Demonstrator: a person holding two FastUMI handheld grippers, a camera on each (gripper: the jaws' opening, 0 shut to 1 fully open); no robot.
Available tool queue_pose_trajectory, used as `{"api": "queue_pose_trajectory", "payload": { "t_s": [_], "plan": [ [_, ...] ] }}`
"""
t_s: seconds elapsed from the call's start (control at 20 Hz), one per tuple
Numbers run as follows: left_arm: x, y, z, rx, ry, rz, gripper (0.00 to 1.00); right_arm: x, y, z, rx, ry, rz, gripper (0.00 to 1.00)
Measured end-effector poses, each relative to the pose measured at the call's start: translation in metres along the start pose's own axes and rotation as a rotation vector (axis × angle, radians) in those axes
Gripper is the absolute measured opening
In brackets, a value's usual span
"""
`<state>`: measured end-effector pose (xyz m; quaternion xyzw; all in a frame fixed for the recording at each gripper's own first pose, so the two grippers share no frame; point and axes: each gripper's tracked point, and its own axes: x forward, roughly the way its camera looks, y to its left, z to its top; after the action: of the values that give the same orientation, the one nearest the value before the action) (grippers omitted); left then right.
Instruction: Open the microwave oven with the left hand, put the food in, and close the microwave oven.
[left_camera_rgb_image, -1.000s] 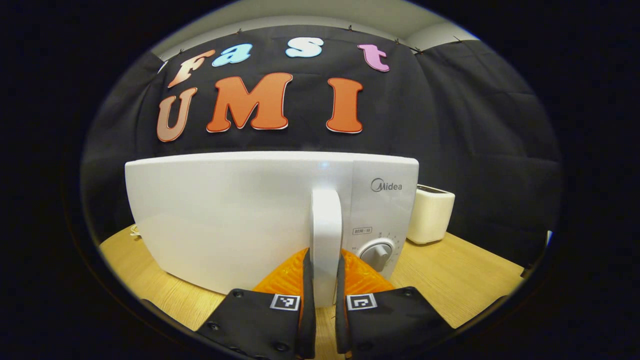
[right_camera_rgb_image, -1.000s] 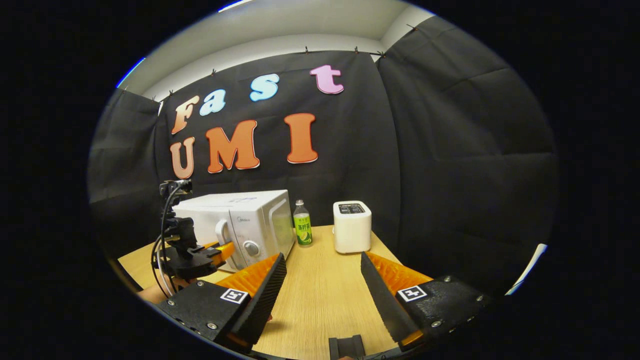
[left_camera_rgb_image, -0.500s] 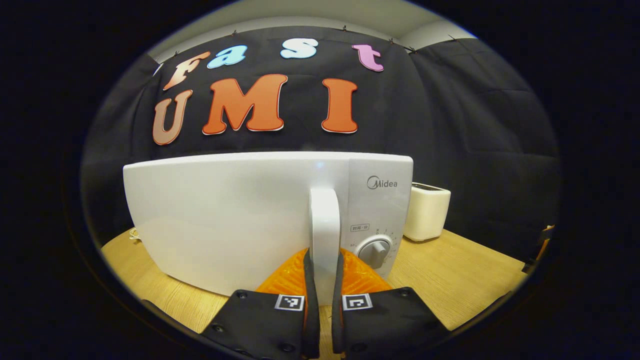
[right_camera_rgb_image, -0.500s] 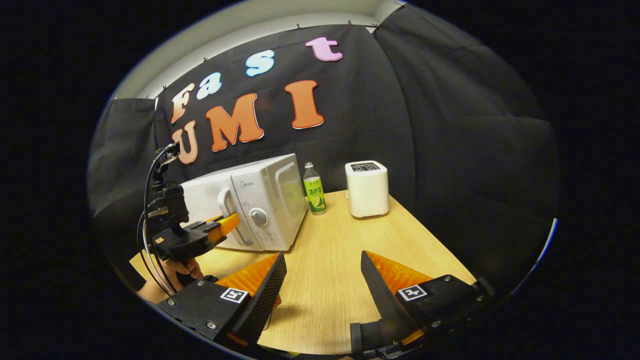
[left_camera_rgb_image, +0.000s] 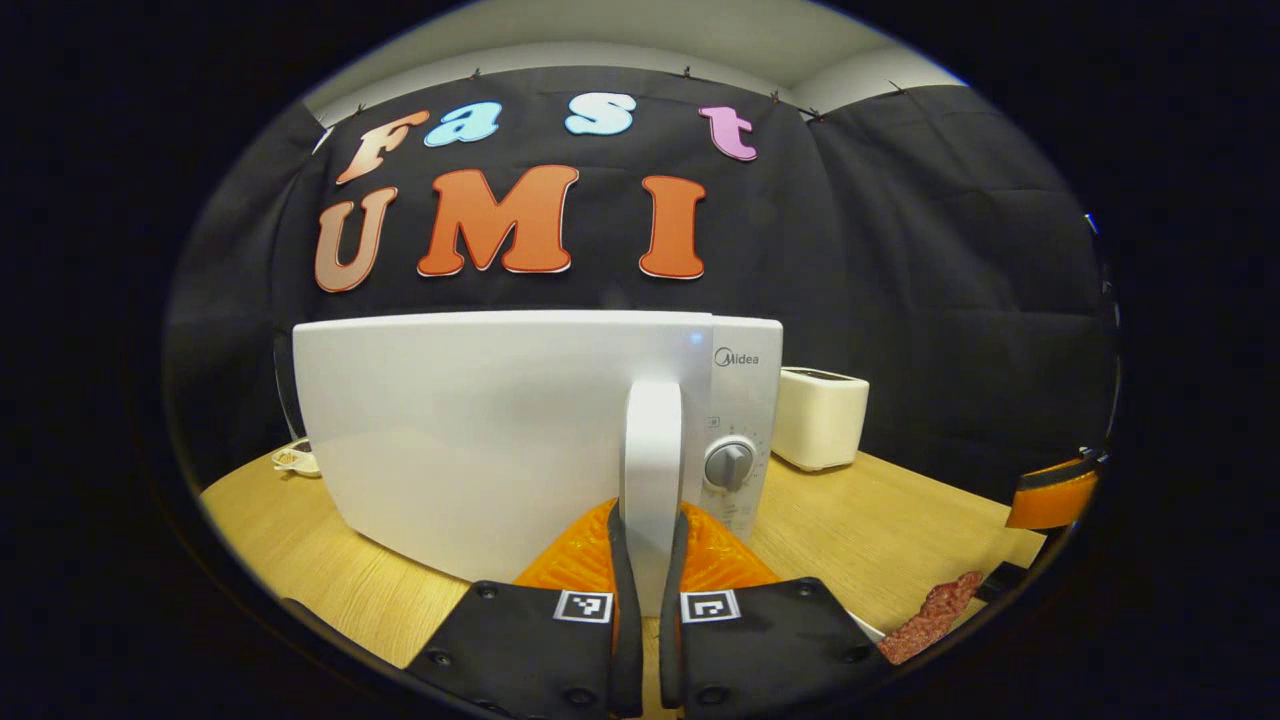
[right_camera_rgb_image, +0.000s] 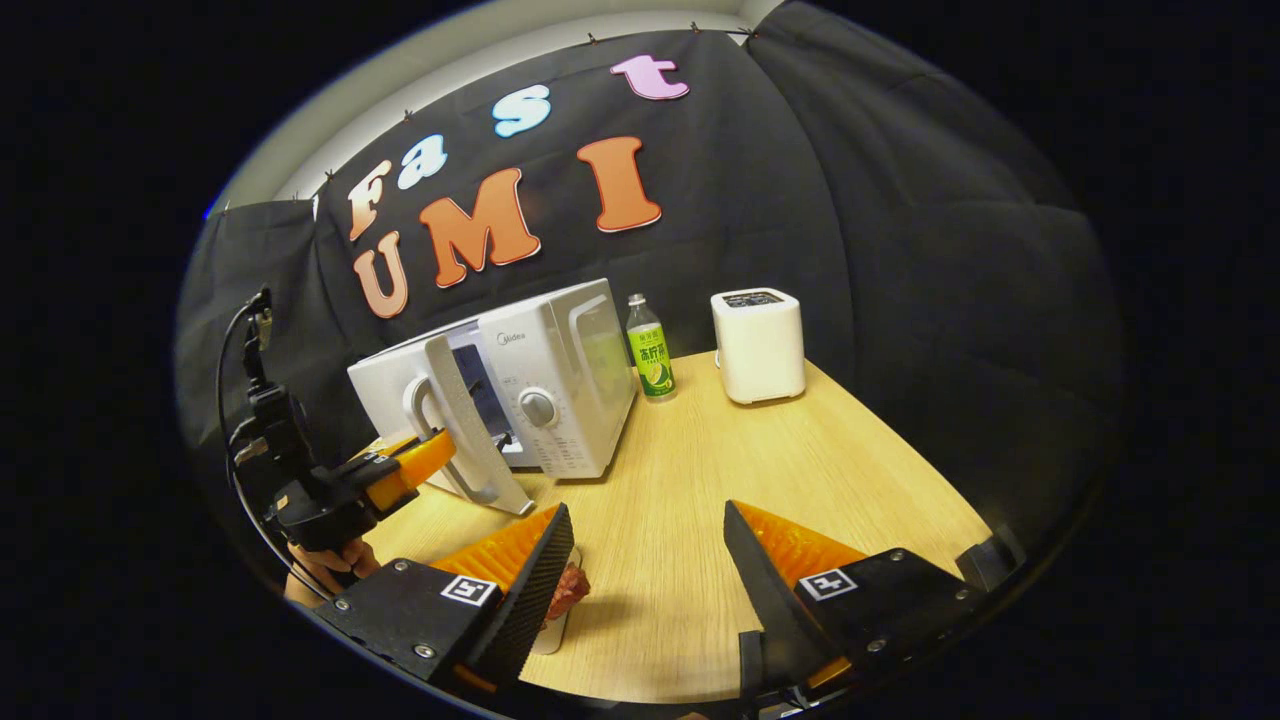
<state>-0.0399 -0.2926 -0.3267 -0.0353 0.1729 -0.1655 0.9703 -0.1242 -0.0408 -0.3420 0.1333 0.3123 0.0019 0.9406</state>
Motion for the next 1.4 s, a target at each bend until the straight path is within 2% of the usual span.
{"api": "queue_pose_trajectory", "payload": {
  "t_s": [0.1,0.15,0.2,0.25,0.3,0.4,0.55,0.6,0.65,0.7,0.75,0.8,0.85,0.95,1.0,1.05,1.1,1.15,1.2,1.25,1.3,1.35,1.4],
  "plan": [
    [-0.023,0.009,-0.001,0.009,-0.003,-0.006,0.06,-0.001,0.004,-0.005,-0.001,0.012,0.007,0.95],
    [-0.036,0.015,-0.002,0.008,0.0,-0.005,0.11,-0.001,0.007,-0.008,0.002,0.018,0.009,0.95],
    [-0.047,0.018,-0.003,0.006,0.004,0.0,0.11,0.0,0.01,-0.011,0.007,0.025,0.011,0.95],
    [-0.059,0.024,-0.004,0.011,0.002,0.006,0.07,0.001,0.013,-0.016,0.015,0.034,0.014,0.95],
    [-0.067,0.031,-0.005,0.016,0.0,0.015,0.12,0.002,0.017,-0.02,0.023,0.046,0.018,0.95],
    [-0.086,0.043,-0.006,0.026,-0.004,0.039,0.13,0.004,0.024,-0.03,0.033,0.07,0.021,0.95],
    [-0.117,0.064,-0.008,0.045,-0.009,0.063,0.23,0.008,0.03,-0.043,0.033,0.099,0.012,0.95],
    [-0.128,0.074,-0.008,0.055,-0.011,0.082,0.2,0.011,0.033,-0.047,0.033,0.107,0.008,0.95],
    [-0.14,0.085,-0.009,0.068,-0.012,0.106,0.27,0.013,0.035,-0.051,0.034,0.116,0.003,0.95],
    [-0.149,0.095,-0.011,0.086,-0.014,0.131,0.29,0.016,0.036,-0.054,0.038,0.123,-0.002,0.95],
    [-0.158,0.106,-0.014,0.101,-0.014,0.157,0.43,0.017,0.038,-0.059,0.042,0.132,-0.003,0.95],
    [-0.166,0.118,-0.016,0.109,-0.014,0.181,0.33,0.02,0.04,-0.063,0.053,0.141,-0.006,0.95],
    [-0.173,0.13,-0.021,0.105,-0.011,0.199,0.49,0.022,0.041,-0.065,0.064,0.148,-0.005,0.95],
    [-0.187,0.15,-0.024,0.068,-0.017,0.227,0.59,0.028,0.042,-0.069,0.089,0.155,-0.011,0.95],
    [-0.195,0.162,-0.025,0.046,-0.02,0.238,0.55,0.031,0.043,-0.07,0.104,0.155,-0.015,0.95],
    [-0.202,0.172,-0.024,0.03,-0.023,0.243,0.63,0.033,0.044,-0.071,0.117,0.156,-0.015,0.95],
    [-0.208,0.18,-0.022,0.022,-0.031,0.25,0.55,0.035,0.044,-0.073,0.128,0.161,-0.018,0.94],
    [-0.216,0.19,-0.022,0.021,-0.035,0.258,0.68,0.037,0.046,-0.075,0.137,0.167,-0.02,0.94],
    [-0.223,0.199,-0.022,0.021,-0.04,0.269,0.7,0.039,0.047,-0.077,0.143,0.173,-0.023,0.94],
    [-0.23,0.208,-0.021,0.025,-0.045,0.281,0.67,0.04,0.048,-0.078,0.145,0.18,-0.024,0.93],
    [-0.237,0.219,-0.02,0.029,-0.048,0.295,0.72,0.042,0.049,-0.079,0.149,0.178,-0.029,0.93],
    [-0.245,0.227,-0.02,0.033,-0.052,0.304,0.67,0.043,0.05,-0.08,0.149,0.18,-0.033,0.89],
    [-0.254,0.236,-0.019,0.039,-0.062,0.318,0.7,0.044,0.05,-0.082,0.15,0.181,-0.038,0.87]
  ]
}}
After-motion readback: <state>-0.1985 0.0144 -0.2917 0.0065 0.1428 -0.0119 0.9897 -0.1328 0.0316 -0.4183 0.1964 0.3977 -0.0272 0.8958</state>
